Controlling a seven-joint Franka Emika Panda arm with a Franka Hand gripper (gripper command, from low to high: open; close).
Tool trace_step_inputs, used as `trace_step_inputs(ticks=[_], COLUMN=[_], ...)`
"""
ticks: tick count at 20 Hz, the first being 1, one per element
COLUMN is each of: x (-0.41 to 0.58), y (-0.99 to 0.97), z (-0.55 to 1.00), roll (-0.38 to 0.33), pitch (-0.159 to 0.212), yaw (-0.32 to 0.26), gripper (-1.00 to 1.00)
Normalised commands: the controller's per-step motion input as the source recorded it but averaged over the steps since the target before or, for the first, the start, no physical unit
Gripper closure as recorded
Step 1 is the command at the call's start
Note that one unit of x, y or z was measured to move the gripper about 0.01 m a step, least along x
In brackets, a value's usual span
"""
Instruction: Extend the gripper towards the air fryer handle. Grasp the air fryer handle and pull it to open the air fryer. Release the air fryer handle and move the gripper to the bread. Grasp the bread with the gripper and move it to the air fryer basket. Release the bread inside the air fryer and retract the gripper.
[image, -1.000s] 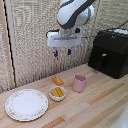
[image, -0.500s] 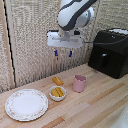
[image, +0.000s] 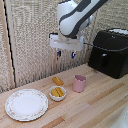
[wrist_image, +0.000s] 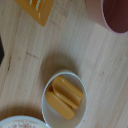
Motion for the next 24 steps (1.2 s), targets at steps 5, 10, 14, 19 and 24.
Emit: trace_step_inputs(ticks=[5,10,14,19,24], x=[0.000,0.000,-0.006,-0.041,-0.015], y=[-0.06,-0.17,-0.35,-0.46,-0.50], z=[0.00,-0.02,-0.19,-0.29,-0.32], roll=[-0.375,-0.375,-0.347,-0.243,-0.148], pitch=[-0.124,-0.151,-0.134,-0.110,-0.069], yaw=[-0.008,0.000,-0.010,-0.062,-0.070], gripper=[-1.00,-1.00,-1.00,-1.00,-1.00])
